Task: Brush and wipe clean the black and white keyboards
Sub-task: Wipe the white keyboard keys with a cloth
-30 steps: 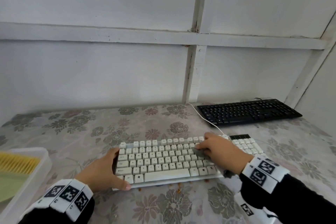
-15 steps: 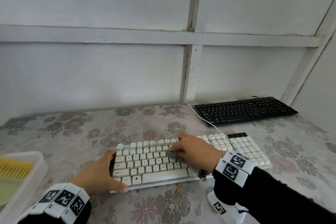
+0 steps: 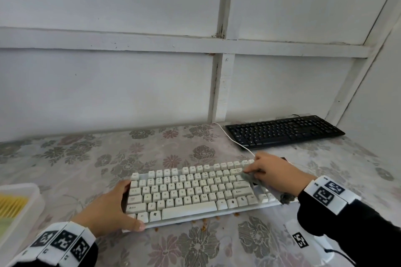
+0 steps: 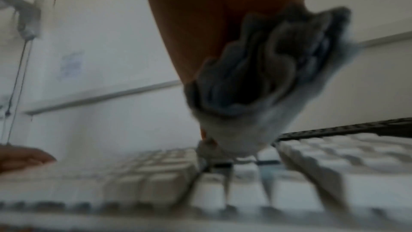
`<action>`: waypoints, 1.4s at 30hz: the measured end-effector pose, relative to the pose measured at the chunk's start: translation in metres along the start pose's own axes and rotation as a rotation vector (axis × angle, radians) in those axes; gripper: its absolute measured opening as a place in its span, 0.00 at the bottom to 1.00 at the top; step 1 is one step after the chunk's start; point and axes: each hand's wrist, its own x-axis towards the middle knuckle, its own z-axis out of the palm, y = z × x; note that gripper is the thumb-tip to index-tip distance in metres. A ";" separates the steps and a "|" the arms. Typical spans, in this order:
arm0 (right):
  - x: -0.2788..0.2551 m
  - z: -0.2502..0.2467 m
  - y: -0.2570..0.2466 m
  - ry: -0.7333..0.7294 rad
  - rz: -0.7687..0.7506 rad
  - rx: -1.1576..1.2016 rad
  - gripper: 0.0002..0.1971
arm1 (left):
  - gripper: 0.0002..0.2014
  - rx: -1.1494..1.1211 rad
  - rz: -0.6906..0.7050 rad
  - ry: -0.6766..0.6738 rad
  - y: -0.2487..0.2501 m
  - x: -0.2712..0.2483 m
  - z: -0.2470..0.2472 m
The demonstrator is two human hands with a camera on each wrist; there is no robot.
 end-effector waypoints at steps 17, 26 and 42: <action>-0.005 0.004 0.013 0.027 0.013 0.037 0.14 | 0.56 -0.012 0.004 -0.004 0.000 0.000 0.002; -0.015 -0.001 0.028 -0.015 0.107 -0.093 0.14 | 0.62 0.026 0.003 -0.016 0.002 -0.003 0.000; -0.013 0.002 0.022 0.016 0.106 -0.078 0.15 | 0.56 -0.007 0.006 -0.002 0.000 -0.001 0.001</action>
